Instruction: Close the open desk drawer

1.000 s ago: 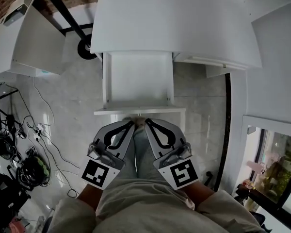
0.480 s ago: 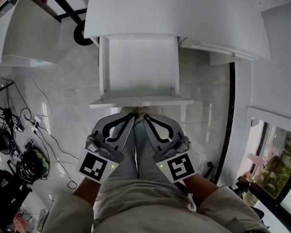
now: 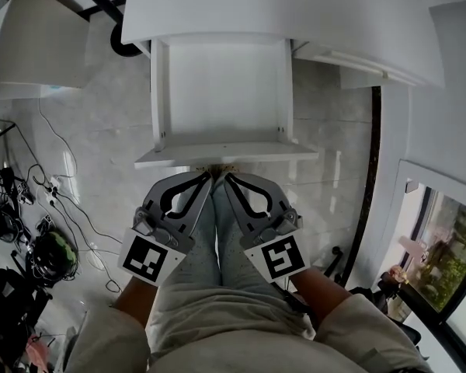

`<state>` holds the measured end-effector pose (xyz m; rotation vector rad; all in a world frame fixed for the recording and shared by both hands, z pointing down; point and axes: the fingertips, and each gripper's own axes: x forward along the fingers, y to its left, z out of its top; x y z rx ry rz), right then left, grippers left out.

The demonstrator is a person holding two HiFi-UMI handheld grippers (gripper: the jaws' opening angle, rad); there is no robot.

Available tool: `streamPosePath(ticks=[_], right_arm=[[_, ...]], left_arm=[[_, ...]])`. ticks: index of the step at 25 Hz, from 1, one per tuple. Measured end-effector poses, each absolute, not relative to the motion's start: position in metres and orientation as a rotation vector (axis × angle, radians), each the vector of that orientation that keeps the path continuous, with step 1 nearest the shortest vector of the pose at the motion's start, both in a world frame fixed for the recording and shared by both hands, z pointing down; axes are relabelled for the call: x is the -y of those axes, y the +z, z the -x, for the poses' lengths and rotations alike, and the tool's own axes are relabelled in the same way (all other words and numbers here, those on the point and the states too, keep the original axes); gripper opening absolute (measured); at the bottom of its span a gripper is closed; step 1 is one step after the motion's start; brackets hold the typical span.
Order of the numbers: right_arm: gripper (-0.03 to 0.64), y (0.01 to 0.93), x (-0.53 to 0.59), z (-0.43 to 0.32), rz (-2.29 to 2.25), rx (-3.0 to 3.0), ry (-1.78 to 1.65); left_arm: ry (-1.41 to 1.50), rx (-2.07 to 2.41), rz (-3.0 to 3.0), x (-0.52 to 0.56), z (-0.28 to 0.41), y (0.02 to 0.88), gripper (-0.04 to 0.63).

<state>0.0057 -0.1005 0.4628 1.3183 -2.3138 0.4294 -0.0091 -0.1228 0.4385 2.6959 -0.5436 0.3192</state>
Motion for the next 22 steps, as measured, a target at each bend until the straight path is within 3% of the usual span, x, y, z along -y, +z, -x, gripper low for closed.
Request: streamPosePath(ticks=[22], right_arm=[[0.03,0.551,0.086,-0.008,-1.243,2.258,0.523]], left_arm=[[0.375,0.514,-2.659,0.109,0.012,0.509,0.017]])
